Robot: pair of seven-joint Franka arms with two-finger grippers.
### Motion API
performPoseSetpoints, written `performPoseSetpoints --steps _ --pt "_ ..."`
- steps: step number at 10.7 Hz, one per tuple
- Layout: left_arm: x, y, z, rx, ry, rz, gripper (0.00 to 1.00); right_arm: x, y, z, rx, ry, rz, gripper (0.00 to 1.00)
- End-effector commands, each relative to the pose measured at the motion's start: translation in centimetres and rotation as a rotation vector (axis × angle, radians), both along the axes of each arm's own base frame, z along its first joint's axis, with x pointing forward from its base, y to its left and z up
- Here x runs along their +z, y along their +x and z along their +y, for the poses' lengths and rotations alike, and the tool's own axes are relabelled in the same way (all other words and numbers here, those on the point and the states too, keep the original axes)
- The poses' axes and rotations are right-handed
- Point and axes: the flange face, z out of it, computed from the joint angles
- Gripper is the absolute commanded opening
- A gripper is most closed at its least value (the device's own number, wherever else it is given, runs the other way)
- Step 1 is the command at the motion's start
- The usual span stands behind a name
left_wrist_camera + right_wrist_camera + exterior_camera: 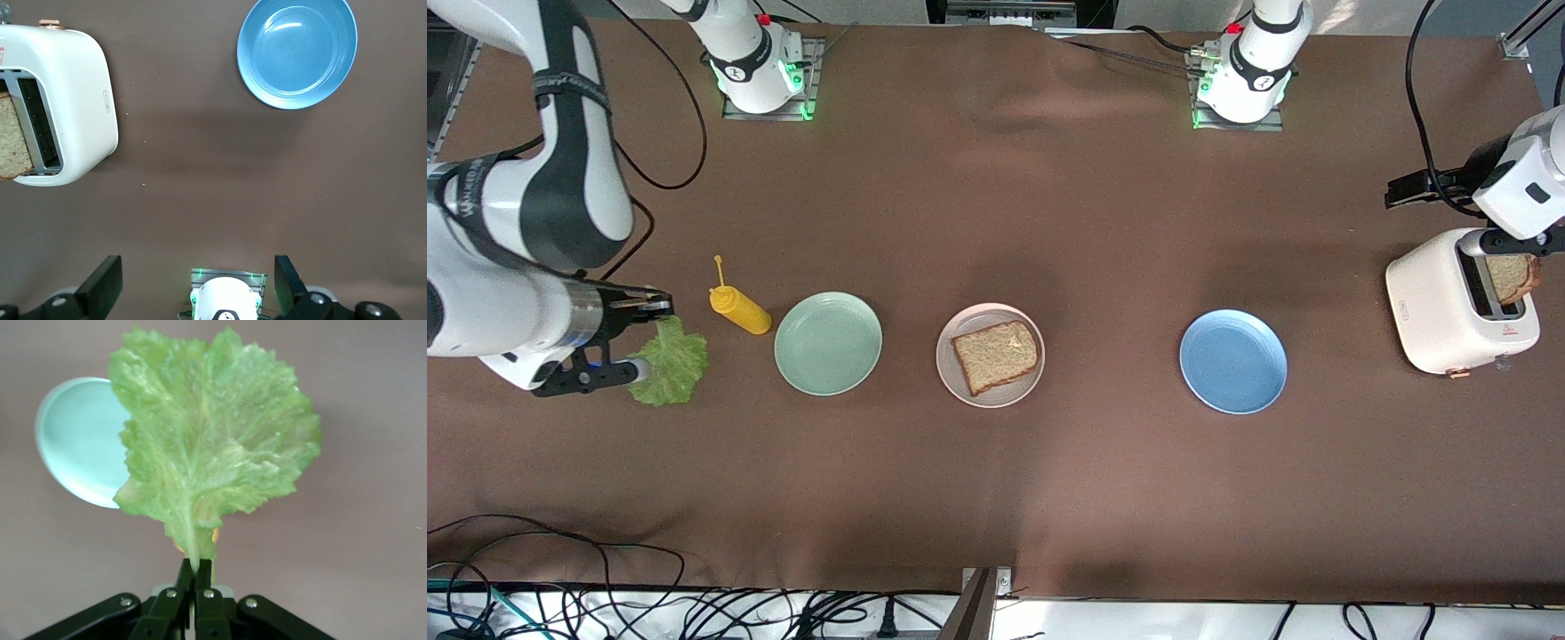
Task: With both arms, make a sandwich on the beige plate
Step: 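Carry the lettuce leaf onto the bread on the beige plate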
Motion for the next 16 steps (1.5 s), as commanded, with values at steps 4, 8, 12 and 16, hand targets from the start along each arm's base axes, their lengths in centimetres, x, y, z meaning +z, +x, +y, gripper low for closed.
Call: performPoseSetpoints --steps 4,8,12,16 --pt "-0.2 -0.4 0.3 0.0 0.016 0.025 1.0 -2.2 -4.7 22.2 -0.377 0.001 -0.007 0.0" --pt "-0.4 -0.5 0.6 0.001 0.013 0.045 1.0 -8.5 -6.3 33.0 -0.837 0.074 -0.014 0.0" --pt "-0.7 -0.5 2.5 0.035 0.013 0.051 1.0 -16.1 -8.1 39.1 -0.999 0.118 -0.067 0.0" --pt "-0.8 -0.5 2.4 0.032 0.009 0.053 1.0 -18.4 -9.5 41.0 -1.048 0.129 -0.098 0.0"
